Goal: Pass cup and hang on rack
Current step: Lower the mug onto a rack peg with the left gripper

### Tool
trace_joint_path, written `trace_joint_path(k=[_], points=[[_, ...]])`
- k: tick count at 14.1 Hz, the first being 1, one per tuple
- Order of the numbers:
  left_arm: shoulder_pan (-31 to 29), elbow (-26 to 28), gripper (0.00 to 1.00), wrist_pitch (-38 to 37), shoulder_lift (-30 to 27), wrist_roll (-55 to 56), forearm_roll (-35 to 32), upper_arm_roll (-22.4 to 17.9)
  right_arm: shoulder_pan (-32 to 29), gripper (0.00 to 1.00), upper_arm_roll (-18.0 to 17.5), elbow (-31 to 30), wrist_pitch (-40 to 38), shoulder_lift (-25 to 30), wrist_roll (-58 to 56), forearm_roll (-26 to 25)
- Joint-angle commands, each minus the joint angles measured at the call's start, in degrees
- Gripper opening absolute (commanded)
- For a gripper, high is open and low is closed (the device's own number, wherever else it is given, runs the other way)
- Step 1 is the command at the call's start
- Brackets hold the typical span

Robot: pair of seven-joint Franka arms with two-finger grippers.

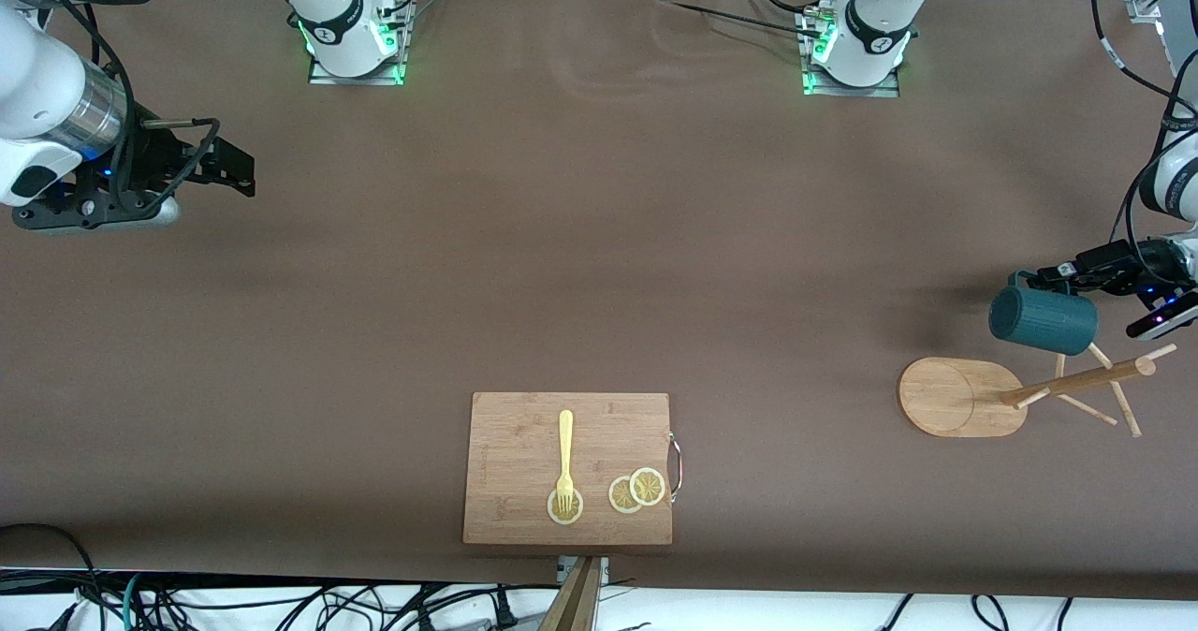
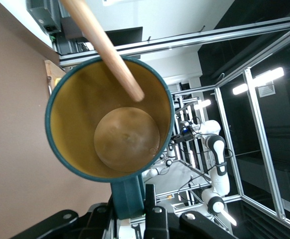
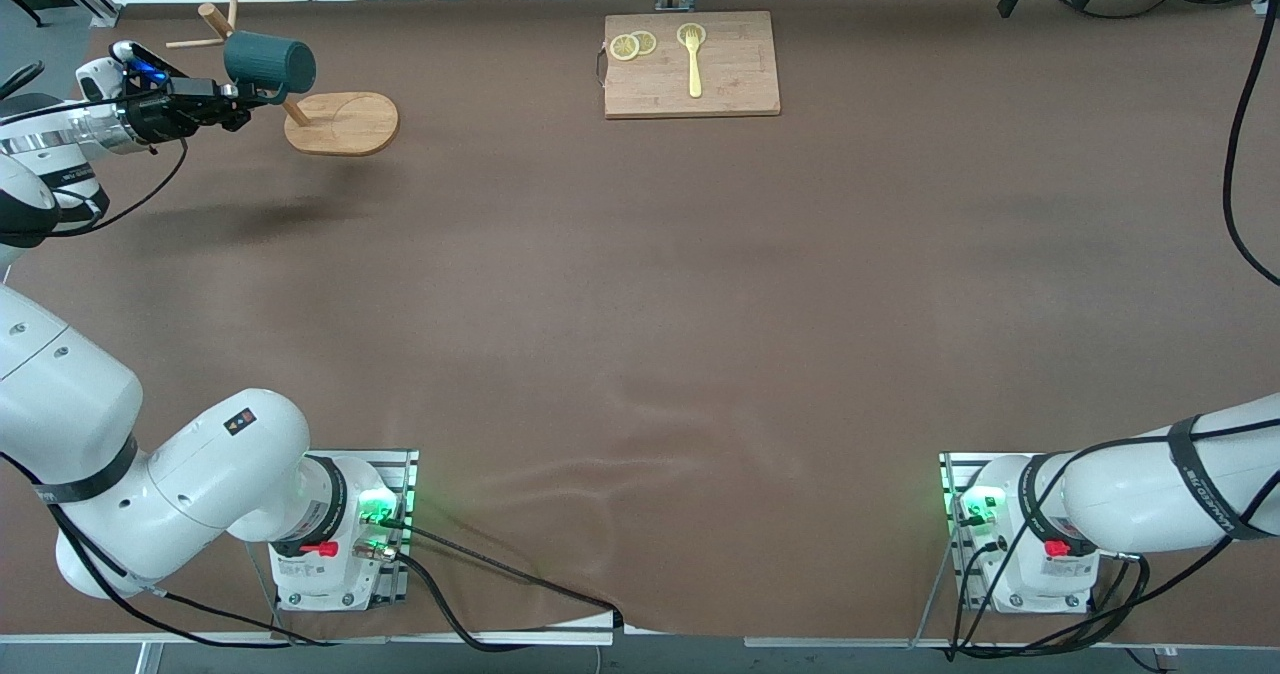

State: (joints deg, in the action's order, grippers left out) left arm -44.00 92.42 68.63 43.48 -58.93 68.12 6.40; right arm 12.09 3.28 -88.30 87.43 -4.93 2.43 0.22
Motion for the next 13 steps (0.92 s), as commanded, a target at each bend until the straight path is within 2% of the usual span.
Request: trace_joint_path(k=[1, 7, 13], points=[[-1.09, -1.37, 0.0, -2.89, 1.08, -0.49, 1.58, 0.19, 0.39, 1.0, -0.03, 1.02, -0.6, -0.08, -0.14, -0.57], [-1.71, -1.89, 0.0, -4.82, 3.1, -0.4, 3.59, 0.28, -0.04, 1.0, 0.32, 1.02, -0.16, -0.17, 0.3, -0.48], [-1.44, -6.8, 0.0, -5.0, 6.26, -0.13, 3.95, 0.28, -0.05, 1.0, 0.32, 1.02, -0.68, -0.17, 0.47, -0.39]])
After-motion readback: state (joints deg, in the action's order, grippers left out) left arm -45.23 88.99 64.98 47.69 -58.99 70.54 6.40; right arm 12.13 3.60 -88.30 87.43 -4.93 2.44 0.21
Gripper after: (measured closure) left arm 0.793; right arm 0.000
